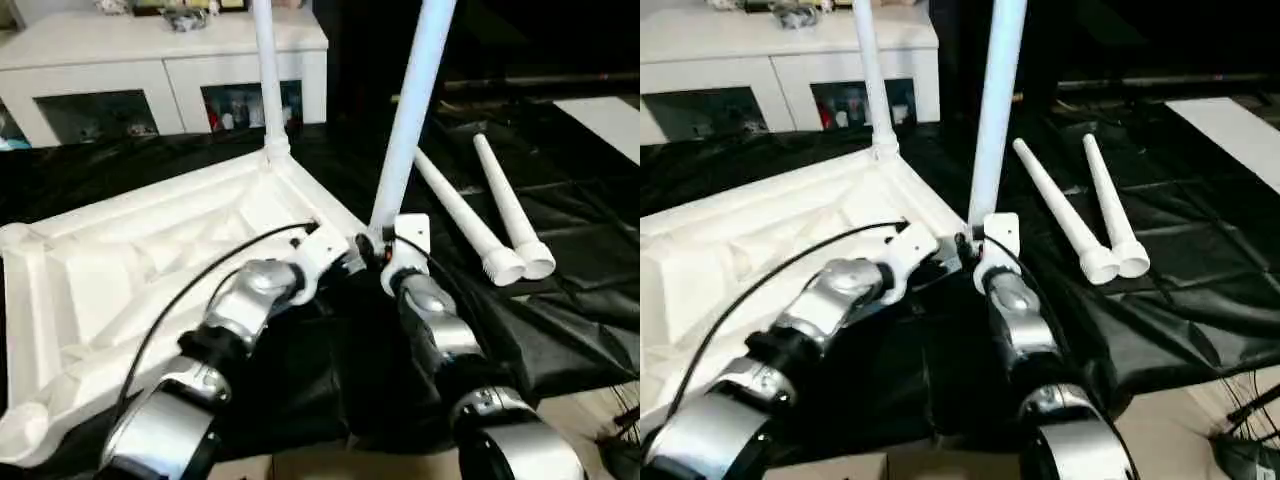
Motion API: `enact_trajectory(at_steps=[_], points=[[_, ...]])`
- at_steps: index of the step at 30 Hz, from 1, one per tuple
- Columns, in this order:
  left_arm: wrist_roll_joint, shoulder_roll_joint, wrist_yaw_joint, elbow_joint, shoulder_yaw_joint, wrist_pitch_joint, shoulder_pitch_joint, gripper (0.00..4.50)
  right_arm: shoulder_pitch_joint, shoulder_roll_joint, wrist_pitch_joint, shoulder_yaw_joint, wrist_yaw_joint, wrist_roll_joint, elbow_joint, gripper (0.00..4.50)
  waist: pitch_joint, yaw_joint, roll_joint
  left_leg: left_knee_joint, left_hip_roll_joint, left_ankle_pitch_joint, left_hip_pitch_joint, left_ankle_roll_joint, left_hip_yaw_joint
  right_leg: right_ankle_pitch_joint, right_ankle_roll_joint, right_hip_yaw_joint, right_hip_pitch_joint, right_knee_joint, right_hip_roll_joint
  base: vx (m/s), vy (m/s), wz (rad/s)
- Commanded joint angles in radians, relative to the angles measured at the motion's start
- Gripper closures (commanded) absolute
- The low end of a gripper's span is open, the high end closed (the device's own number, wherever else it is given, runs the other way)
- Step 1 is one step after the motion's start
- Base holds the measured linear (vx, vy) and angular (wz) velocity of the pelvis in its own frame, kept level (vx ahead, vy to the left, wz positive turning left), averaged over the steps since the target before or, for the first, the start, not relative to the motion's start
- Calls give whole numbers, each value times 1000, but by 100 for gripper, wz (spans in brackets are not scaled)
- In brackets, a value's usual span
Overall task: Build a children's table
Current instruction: Rotate leg to tighten, then rotate table base
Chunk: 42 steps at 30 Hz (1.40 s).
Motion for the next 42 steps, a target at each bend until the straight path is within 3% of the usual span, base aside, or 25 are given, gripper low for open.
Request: enact_trajectory(at_steps=[1, 4, 5, 6, 9, 11, 16, 19, 21, 22, 23, 24, 26, 29, 33, 34, 35, 36, 37, 40, 41, 42], points=[[-1, -22, 71, 45, 10, -38, 2, 450, 31, 49, 35, 25, 38, 10, 60, 178, -39, -1, -11, -81, 27, -403, 13, 11, -14, -447, -132, 30, 17, -108, -56, 0, 0, 0], [0, -19, 52, 54, 5, -70, 0, 450, 43, 54, 25, 15, 73, 27, 47, 178, -43, 1, -9, -84, 30, -363, 10, 24, -12, -363, -151, 31, 23, -104, -57, 0, 0, 0], [3, -16, 46, 60, 2, -87, -1, 450, 45, 58, 28, 4, 76, 39, 46, 178, -42, 2, -10, -84, 30, -365, 11, 26, -12, -362, -154, 31, 22, -105, -57, 0, 0, 0], [3, -15, 45, 60, 2, -89, -1, 450, 46, 58, 27, 3, 76, 40, 44, 108, -41, 1, -10, -84, 29, -371, 12, 26, -11, -369, -159, 32, 22, -105, -58, 0, 0, 0], [4, -11, 33, 71, 2, -116, -2, 450, 52, 53, 3, 8, 65, 29, 32, 102, -41, 1, -10, -85, 28, -385, 10, 26, -13, -422, -148, 32, 24, -111, -63, 0, 0, 0], [6, -11, 34, 75, 2, -133, -3, 450, 53, 47, 2, 16, 49, 12, 25, 65, -42, 1, -10, -85, 28, -382, 12, 26, -13, -451, -137, 30, 22, -113, -62, 0, 0, 0], [2, -13, 22, 86, 6, -210, -9, 450, 104, -8, -10, 40, 15, -47, -106, 54, -45, 12, -14, -83, 29, -336, 15, 32, -8, -415, -126, 34, 20, -114, -60, 0, 0, 0], [-18, -21, 50, 93, 35, -239, -22, 450, 167, -34, 10, 44, 31, -50, -232, 54, -48, 21, -12, -83, 32, -282, 6, 45, -8, -342, -136, 34, 27, -105, -59, 0, 0, 0], [-60, -29, 47, 87, 78, -233, -37, 406, 216, -55, 25, 49, 34, -64, -326, 48, -53, 27, -13, -79, 33, -249, 6, 47, -6, -263, -150, 35, 30, -96, -56, 0, 0, 0], [-87, -32, 57, 77, 107, -231, -46, 406, 242, -69, 32, 53, 29, -77, -376, 48, -60, 29, -13, -75, 32, -198, -3, 51, -7, -179, -165, 34, 38, -84, -56, 0, 0, 0], [-101, -27, 69, 71, 126, -240, -56, 391, 266, -84, 40, 55, 23, -87, -427, 48, -67, 32, -9, -70, 32, -162, -2, 56, -7, -113, -173, 32, 40, -76, -54, 0, 0, 0], [-102, -23, 75, 69, 131, -247, -59, 382, 273, -89, 44, 55, 21, -89, -442, 48, -69, 30, -9, -62, 33, -105, -5, 77, -7, 12, -195, 30, 38, -64, -50, 0, 0, 0], [-110, -9, 75, 58, 144, -249, -62, 365, 290, -97, 61, 49, 26, -81, -480, 48, -68, 26, -11, -55, 27, -55, -16, 112, -7, 143, -215, 26, 44, -50, -48, 0, 0, 0], [-135, 18, 87, 17, 180, -236, -55, 338, 320, -114, 95, 53, 76, -56, -536, 48, -68, 19, -6, -51, 27, -74, -10, 135, -5, 165, -243, 26, 45, -49, -49, 0, 0, 0], [-175, 75, 74, -113, 238, -183, -16, 310, 357, -163, 152, 123, 237, -33, -593, 48, -64, 20, -4, -48, 30, -88, -8, 156, -2, 150, -260, 26, 44, -52, -49, 0, 0, 0], [-201, 110, 45, -193, 262, -149, 15, 310, 372, -181, 181, 150, 298, -21, -621, 48, -63, 22, 9, -50, 31, -101, -6, 151, -4, 133, -264, 24, 44, -50, -49, 0, 0, 0], [-233, 140, 14, -264, 287, -113, 44, 310, 380, -192, 205, 166, 335, -10, -639, 48, -58, 20, 1, -53, 34, -117, -12, 146, -3, 106, -262, 25, 47, -53, -48, 0, 0, 0], [-269, 174, -15, -333, 317, -83, 73, 310, 385, -201, 223, 178, 370, 3, -653, 48, -59, 17, 2, -55, 36, -126, -12, 137, -5, 89, -270, 24, 49, -50, -50, 0, 0, 0], [-308, 216, -35, -392, 355, -60, 101, 310, 390, -210, 237, 188, 397, 13, -671, 48, -56, 15, 5, -56, 37, -153, -6, 122, -3, 49, -270, 25, 40, -54, -47, 0, 0, 0], [-343, 266, -36, -430, 410, -48, 126, 310, 394, -217, 257, 196, 417, 18, -688, 48, -50, 14, 9, -64, 38, -206, 0, 79, -3, -39, -257, 26, 34, -60, -43, 0, 0, 0], [-367, 318, -29, -435, 473, -53, 149, 310, 394, -223, 272, 208, 437, 18, -697, 48, -44, 15, 6, -69, 38, -240, 3, 62, -1, -90, -244, 28, 27, -68, -41, 0, 0, 0], [-384, 353, -23, -441, 516, -55, 166, 310, 395, -228, 286, 216, 452, 19, -706, 48, -43, 17, 7, -71, 36, -258, 0, 42, -3, -117, -232, 28, 30, -64, -42, 0, 0, 0]])
